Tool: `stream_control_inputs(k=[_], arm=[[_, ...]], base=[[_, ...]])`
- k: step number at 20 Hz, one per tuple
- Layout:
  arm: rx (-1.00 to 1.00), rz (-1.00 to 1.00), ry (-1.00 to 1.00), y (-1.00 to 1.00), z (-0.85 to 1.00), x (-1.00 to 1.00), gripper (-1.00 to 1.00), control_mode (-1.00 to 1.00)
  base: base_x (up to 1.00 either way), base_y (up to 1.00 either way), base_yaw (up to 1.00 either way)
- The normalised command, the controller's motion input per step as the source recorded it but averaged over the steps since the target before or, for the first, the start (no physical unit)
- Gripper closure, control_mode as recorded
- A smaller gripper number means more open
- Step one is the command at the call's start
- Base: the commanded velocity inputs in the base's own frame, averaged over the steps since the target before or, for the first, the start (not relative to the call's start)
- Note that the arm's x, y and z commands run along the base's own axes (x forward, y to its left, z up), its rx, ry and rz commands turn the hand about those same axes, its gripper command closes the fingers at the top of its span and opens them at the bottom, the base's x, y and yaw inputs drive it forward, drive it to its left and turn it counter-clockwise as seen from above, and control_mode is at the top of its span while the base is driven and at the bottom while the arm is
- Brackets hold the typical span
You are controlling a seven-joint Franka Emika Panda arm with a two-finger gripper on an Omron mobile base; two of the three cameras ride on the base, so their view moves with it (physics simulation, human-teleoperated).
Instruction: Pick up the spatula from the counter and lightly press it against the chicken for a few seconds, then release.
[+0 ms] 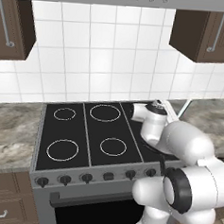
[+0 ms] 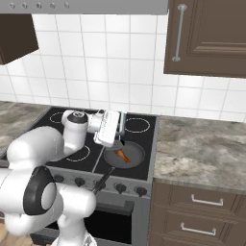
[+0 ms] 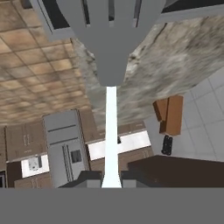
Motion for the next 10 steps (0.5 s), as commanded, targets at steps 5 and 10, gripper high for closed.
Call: stream_control_inputs(k=[5, 10], arm=[[0.0, -0.01, 0.0, 0.0, -0.08, 0.05, 1.0, -1.0], [0.0, 0.0, 0.0, -0.01, -0.13, 0.0, 1.0, -1.0]], base=[[0.0, 0.0, 0.0], [0.0, 0.0, 0.0]])
